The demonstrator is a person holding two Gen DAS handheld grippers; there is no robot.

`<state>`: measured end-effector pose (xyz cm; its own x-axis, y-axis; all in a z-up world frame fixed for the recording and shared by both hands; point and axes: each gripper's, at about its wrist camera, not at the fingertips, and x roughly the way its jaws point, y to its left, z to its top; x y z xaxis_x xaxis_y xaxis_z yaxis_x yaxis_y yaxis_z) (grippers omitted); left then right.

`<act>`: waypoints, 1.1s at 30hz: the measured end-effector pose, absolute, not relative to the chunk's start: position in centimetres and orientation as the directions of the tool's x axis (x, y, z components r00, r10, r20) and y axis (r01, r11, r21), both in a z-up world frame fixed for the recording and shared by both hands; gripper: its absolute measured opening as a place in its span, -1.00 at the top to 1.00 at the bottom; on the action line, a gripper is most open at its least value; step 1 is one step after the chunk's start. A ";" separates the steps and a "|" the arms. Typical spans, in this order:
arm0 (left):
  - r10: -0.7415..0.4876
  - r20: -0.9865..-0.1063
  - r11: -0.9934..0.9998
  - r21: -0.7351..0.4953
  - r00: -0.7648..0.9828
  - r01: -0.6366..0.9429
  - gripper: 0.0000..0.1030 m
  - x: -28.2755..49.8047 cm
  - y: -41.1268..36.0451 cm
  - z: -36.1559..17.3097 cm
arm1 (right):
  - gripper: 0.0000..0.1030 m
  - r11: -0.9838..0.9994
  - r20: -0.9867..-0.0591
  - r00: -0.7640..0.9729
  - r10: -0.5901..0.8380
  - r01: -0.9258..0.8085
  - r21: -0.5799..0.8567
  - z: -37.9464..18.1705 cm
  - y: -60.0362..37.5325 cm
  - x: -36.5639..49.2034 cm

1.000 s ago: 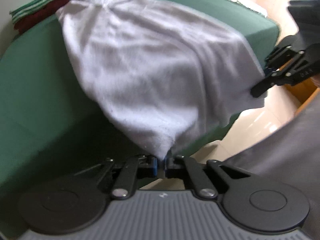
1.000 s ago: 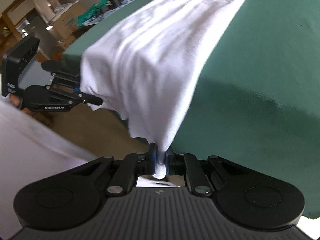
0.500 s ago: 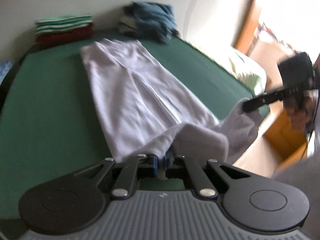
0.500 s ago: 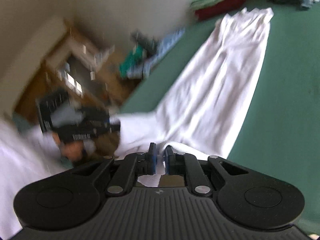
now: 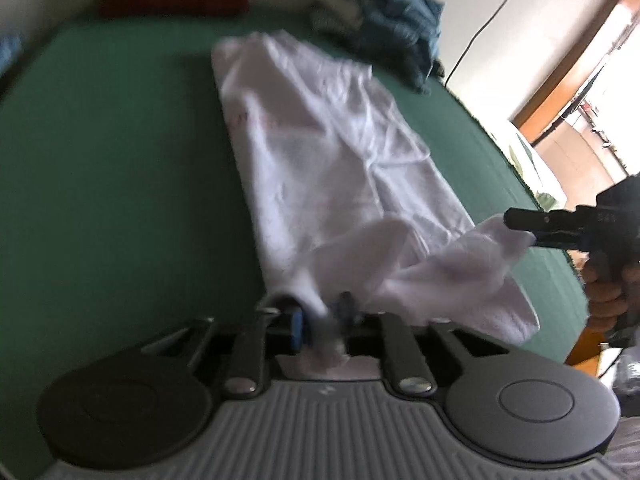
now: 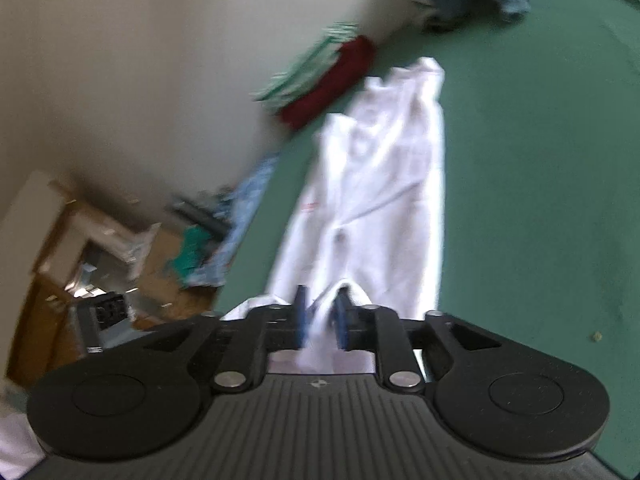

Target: Fold clothes

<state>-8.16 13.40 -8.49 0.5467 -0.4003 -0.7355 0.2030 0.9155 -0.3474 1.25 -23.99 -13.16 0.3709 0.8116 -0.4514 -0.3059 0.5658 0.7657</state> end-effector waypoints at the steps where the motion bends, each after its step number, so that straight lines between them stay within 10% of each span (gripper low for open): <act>1: -0.410 -0.732 0.911 -0.356 0.544 0.209 0.57 -7.9 13.6 -8.4 | 0.15 0.593 -0.479 0.384 0.789 -0.275 0.757 -13.4 -24.2 1.4; 4: -0.440 -0.721 0.897 -0.380 0.535 0.226 0.37 -7.1 14.2 -8.2 | 0.17 0.607 -0.477 0.423 0.770 -0.257 0.752 -12.8 -25.2 0.3; 7: -0.470 -0.710 0.882 -0.405 0.525 0.242 -0.29 -6.3 14.9 -7.9 | 0.17 0.615 -0.460 0.439 0.771 -0.329 0.717 -11.4 -25.3 -1.5; 18: -0.379 -0.734 0.924 -0.331 0.563 0.191 -0.20 0.7 14.6 -10.0 | 0.18 0.785 -0.616 0.498 0.610 -0.482 0.388 -11.2 -18.7 -2.6; 24: -0.428 -0.708 0.903 -0.367 0.562 0.224 -0.58 -1.8 15.9 -8.4 | 0.17 0.831 -0.582 0.597 0.553 -0.445 0.333 -10.5 -21.1 -2.6; 33: -0.431 -0.728 0.900 -0.392 0.533 0.191 -0.49 -5.5 16.6 -9.6 | 0.17 0.819 -0.562 0.604 0.564 -0.497 0.288 -10.9 -18.3 -1.2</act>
